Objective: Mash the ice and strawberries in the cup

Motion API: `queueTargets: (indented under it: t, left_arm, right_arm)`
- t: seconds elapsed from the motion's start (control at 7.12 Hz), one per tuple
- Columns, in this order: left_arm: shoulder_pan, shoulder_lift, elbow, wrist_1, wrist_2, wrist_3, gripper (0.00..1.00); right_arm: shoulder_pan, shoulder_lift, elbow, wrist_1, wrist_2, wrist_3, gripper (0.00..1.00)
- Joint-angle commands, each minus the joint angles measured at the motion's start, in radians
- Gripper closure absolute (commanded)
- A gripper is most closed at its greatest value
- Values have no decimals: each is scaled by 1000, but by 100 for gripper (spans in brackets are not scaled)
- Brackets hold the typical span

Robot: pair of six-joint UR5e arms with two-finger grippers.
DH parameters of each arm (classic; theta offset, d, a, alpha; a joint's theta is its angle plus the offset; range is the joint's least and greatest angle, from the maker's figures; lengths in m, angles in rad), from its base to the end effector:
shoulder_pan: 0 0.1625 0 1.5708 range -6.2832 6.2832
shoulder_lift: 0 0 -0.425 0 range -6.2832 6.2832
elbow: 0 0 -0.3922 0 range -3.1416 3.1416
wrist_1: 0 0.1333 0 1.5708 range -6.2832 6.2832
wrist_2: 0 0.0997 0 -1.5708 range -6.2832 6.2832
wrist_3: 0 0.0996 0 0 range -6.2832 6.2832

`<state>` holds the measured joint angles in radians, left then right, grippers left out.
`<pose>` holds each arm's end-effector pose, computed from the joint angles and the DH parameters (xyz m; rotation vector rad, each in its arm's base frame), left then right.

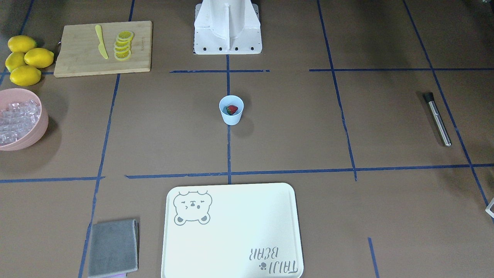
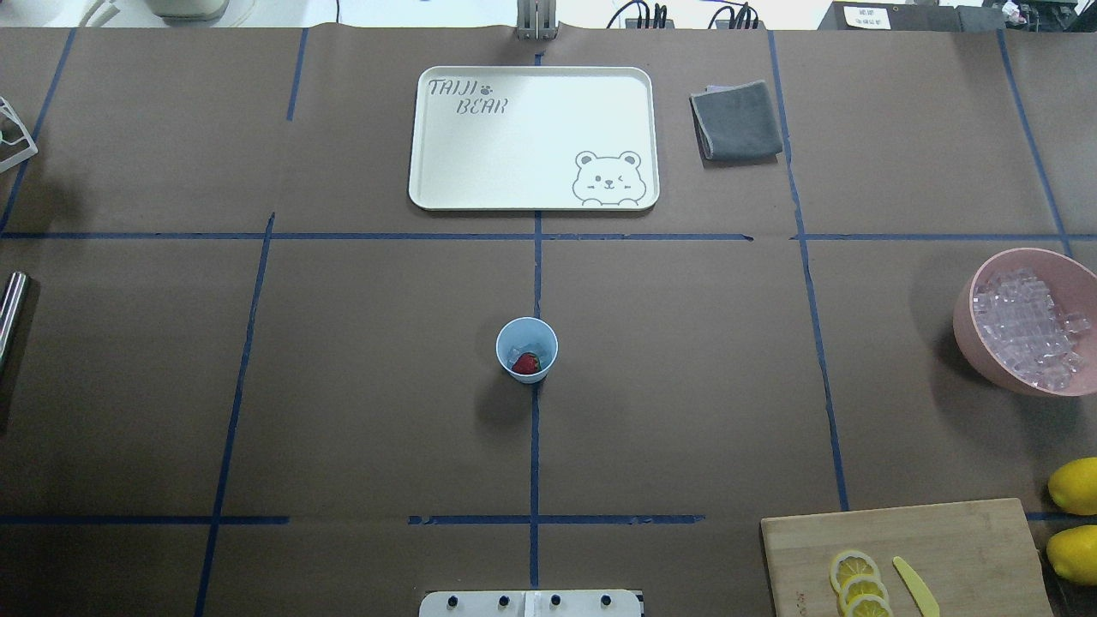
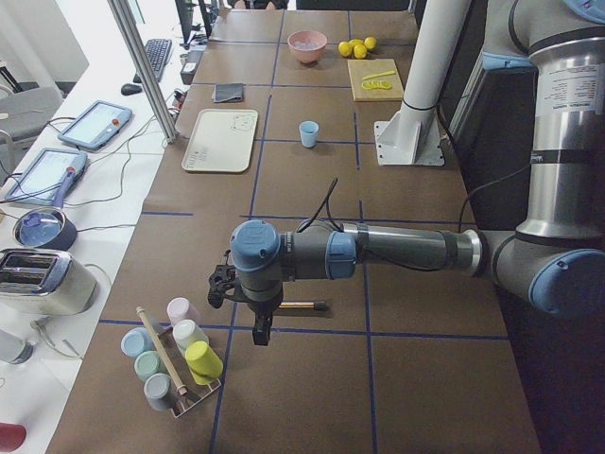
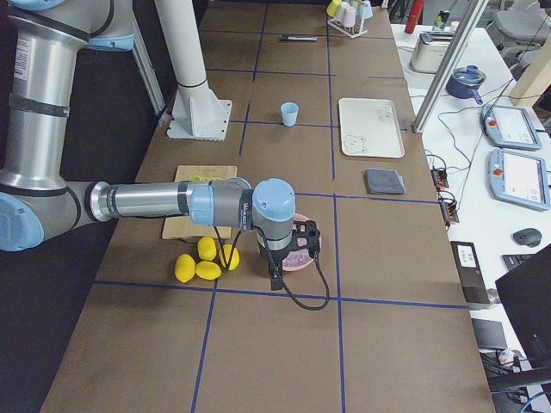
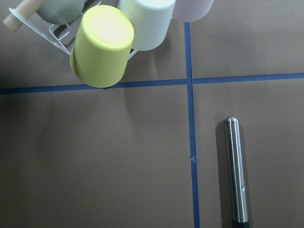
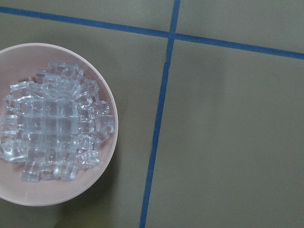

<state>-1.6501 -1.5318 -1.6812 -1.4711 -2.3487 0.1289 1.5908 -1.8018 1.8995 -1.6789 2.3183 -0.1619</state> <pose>-0.1006 -0.4658 0.6329 0.0541 0.7765 0.0361 0.0734 -0.3906 0.6120 0.0581 -0.7459 -0.1313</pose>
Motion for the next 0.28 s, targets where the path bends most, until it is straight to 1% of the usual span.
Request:
queueTargets:
  t: [0.0, 0.14]
  left_arm:
    - [0, 2, 0, 0, 0, 0, 0]
    - [0, 4, 1, 2, 0, 0, 0]
  right_arm:
    - [0, 1, 3, -1, 1, 5, 0]
    - [0, 1, 3, 1, 1, 5, 0]
